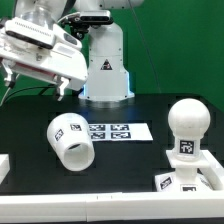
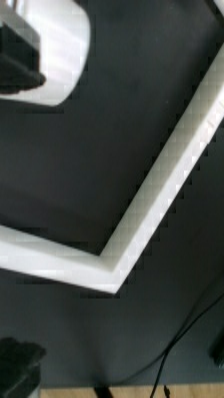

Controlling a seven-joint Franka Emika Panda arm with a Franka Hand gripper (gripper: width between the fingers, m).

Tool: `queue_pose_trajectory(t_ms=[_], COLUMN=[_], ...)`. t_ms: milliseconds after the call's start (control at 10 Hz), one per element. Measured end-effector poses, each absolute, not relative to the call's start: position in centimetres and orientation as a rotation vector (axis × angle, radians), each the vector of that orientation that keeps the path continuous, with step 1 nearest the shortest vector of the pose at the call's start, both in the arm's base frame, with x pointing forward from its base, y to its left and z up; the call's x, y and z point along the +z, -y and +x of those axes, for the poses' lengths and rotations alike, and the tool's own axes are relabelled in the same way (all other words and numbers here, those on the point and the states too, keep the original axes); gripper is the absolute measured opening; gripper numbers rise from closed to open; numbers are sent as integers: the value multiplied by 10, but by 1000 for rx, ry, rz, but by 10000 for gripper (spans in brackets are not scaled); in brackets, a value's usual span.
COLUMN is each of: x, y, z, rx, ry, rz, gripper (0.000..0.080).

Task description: Assemble lamp

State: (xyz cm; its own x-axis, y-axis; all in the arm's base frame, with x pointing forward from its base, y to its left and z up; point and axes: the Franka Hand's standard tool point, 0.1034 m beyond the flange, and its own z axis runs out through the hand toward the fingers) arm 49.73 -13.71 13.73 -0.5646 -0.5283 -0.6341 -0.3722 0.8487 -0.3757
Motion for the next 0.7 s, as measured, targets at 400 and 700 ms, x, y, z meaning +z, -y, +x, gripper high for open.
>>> queue_pose_trajectory(t_ms=[400, 700], x=[133, 140], y=[124, 140], z=[492, 525], rx=[-304, -385], ry=[-2435, -2354], rz=[-702, -1041], gripper=[698, 698])
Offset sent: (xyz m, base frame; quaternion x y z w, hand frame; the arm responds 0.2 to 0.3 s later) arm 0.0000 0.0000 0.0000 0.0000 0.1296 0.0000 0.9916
